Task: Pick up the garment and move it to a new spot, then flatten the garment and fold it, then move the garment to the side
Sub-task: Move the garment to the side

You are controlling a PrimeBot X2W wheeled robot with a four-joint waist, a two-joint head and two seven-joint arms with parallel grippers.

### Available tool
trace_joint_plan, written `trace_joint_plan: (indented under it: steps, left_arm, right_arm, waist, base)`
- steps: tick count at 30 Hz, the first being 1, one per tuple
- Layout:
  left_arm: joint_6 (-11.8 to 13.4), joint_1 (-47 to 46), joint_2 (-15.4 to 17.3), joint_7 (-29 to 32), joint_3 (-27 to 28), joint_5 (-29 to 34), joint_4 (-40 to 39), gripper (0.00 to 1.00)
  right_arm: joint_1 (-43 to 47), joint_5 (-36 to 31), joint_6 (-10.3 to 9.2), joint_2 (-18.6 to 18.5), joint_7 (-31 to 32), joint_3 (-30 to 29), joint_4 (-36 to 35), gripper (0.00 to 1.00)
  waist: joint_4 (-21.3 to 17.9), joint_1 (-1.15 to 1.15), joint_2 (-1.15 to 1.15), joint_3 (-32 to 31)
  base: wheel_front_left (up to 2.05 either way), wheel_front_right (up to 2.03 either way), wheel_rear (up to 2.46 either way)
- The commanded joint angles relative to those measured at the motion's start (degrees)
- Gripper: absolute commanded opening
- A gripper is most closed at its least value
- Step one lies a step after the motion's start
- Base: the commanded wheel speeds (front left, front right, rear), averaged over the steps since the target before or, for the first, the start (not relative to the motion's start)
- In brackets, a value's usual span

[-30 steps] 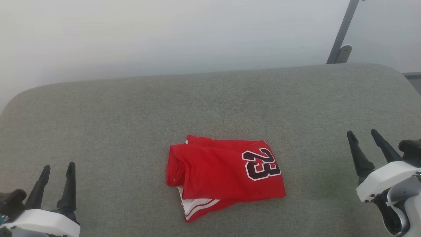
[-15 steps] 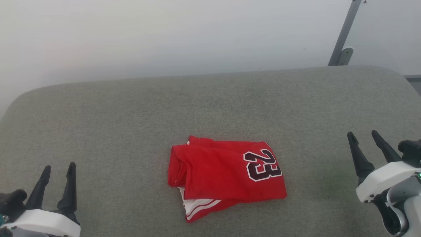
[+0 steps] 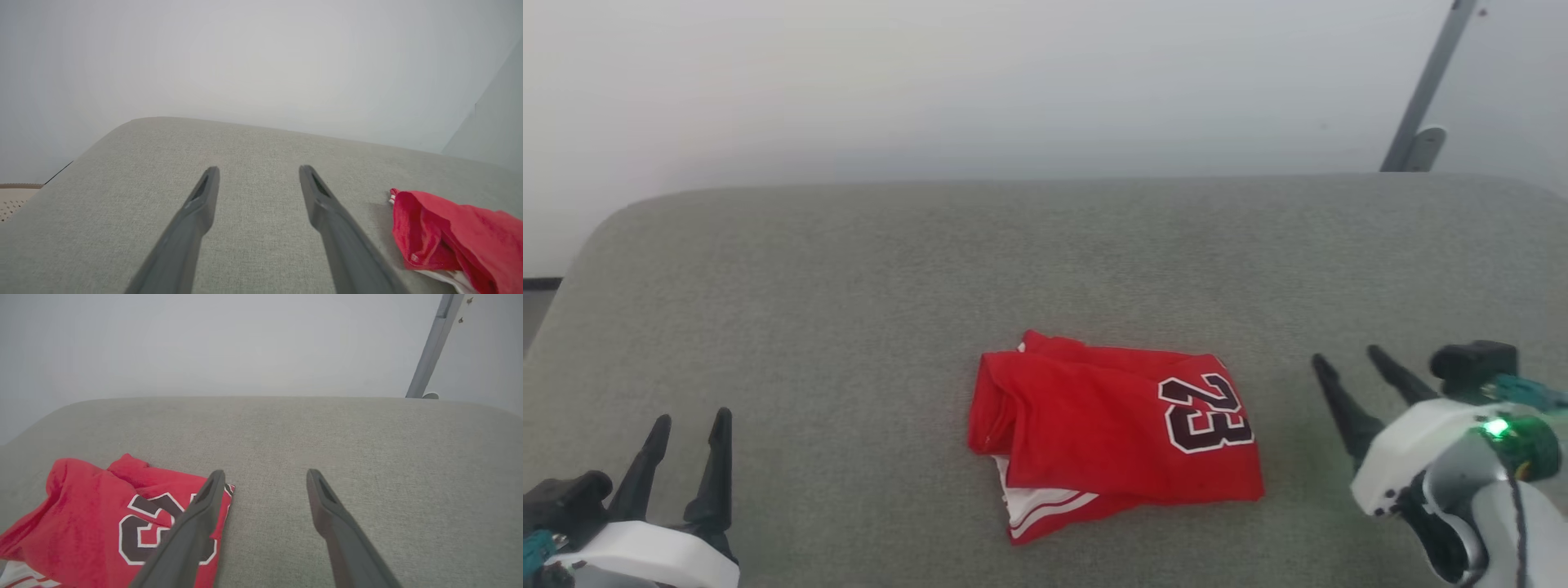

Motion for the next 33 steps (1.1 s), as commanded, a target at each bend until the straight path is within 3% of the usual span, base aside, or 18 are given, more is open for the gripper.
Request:
trace_joint_plan:
  steps: [1,11,20,32,33]
  left_arm:
    - [-0.2,-0.8,0.0,-0.2,-0.4,-0.5,0.1,1.0]
    - [-0.2,-3.6,-0.5,-0.3,-4.0,-0.4,1.1,1.0]
    - [-0.2,-5.4,-0.9,-0.3,-6.2,-0.8,2.1,1.0]
    - [-0.2,-8.4,-1.7,-0.3,-7.9,-1.1,2.7,1.0]
    - [-0.2,-8.5,-1.7,-0.3,-8.0,-1.3,2.8,1.0]
  right_arm:
    - [-1.2,0.9,0.03,0.2,1.9,1.2,0.4,1.0]
    - [-5.9,4.0,0.03,-1.1,16.2,7.8,5.3,1.0]
    - [-7.8,3.8,0.02,-1.8,27.3,8.0,8.9,1.0]
    - [-10.2,2.4,0.03,0.9,37.3,7.0,12.5,1.0]
    - [-10.1,2.3,0.03,1.0,37.9,6.7,12.7,0.95]
  waist:
    - [1.1,0.0,0.0,0.5]
    - [6.2,0.0,0.0,2.6]
    - [9.8,0.0,0.0,4.9]
    - [12.8,0.0,0.0,9.2]
    - [12.9,0.0,0.0,9.3]
  base:
    - [0.0,0.0,0.0]
    - [0.0,0.0,0.0]
    - [0.0,0.0,0.0]
    - [0.0,0.0,0.0]
    - [0.0,0.0,0.0]
